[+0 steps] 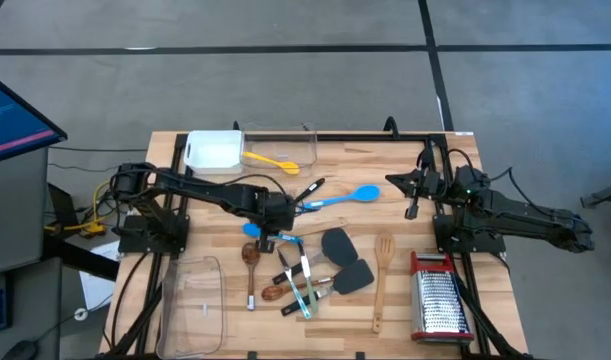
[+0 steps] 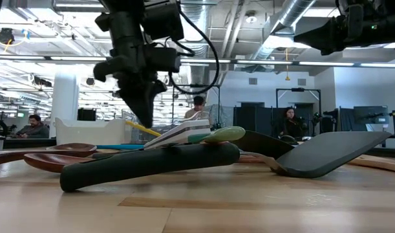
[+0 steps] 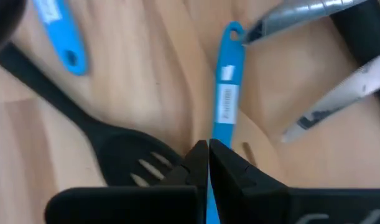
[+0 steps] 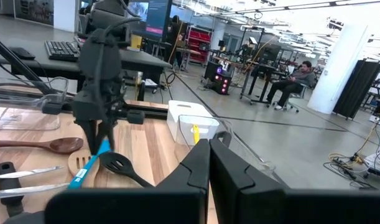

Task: Pick & Place Kitchen Items
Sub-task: Put the blue serving spoon into the top transparent bin

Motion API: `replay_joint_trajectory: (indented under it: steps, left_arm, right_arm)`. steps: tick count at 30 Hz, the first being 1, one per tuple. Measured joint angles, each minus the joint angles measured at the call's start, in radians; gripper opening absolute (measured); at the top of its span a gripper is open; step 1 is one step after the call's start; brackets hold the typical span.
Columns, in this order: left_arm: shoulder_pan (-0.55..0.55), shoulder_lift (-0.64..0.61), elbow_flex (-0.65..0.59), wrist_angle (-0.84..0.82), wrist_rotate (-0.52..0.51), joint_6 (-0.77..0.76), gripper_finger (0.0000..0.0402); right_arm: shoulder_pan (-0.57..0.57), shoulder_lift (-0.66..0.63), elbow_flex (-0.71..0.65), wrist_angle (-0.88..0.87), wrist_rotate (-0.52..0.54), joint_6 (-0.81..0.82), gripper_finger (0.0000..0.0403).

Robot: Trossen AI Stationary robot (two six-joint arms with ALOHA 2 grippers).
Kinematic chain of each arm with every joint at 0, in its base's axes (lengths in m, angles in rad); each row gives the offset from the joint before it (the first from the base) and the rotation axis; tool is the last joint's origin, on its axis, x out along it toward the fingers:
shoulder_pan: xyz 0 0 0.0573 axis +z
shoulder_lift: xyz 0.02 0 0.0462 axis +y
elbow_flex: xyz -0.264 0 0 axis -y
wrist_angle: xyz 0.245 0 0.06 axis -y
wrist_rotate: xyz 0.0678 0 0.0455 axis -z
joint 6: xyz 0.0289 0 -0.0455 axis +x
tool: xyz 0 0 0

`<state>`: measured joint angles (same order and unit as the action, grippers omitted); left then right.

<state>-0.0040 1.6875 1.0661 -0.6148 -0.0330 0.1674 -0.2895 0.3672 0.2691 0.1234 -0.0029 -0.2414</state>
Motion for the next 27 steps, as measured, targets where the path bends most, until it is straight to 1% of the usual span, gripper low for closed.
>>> replay_joint_trajectory:
  steps: [8, 11, 14, 18, 22, 27]
  left_arm:
    - [-0.073, 0.0, -0.008, 0.006, 0.001, -0.072, 0.0001]
    - [-0.084, 0.0, -0.008, 0.009, -0.023, -0.079, 0.0001]
    - [-0.084, 0.0, -0.008, 0.013, -0.07, -0.08, 0.0001]
    - [-0.079, 0.0, -0.008, 0.033, -0.088, -0.08, 0.0002]
    - [-0.079, 0.0, -0.008, 0.048, -0.089, -0.07, 0.0013]
    - [-0.079, 0.0, -0.008, 0.053, -0.088, -0.07, 0.0042]
  right_arm:
    - [0.0, 0.0, 0.0, 0.0, 0.003, -0.004, 0.0001]
    - [0.0, 0.0, 0.0, 0.0, 0.003, -0.004, 0.0001]
    - [0.0, 0.0, 0.0, 0.0, 0.003, -0.004, 0.0001]
    - [0.0, 0.0, 0.0, 0.0, 0.003, -0.004, 0.0001]
    - [0.0, 0.0, 0.0, 0.0, 0.003, -0.004, 0.0001]
    - [0.0, 0.0, 0.0, 0.0, 0.003, -0.004, 0.0001]
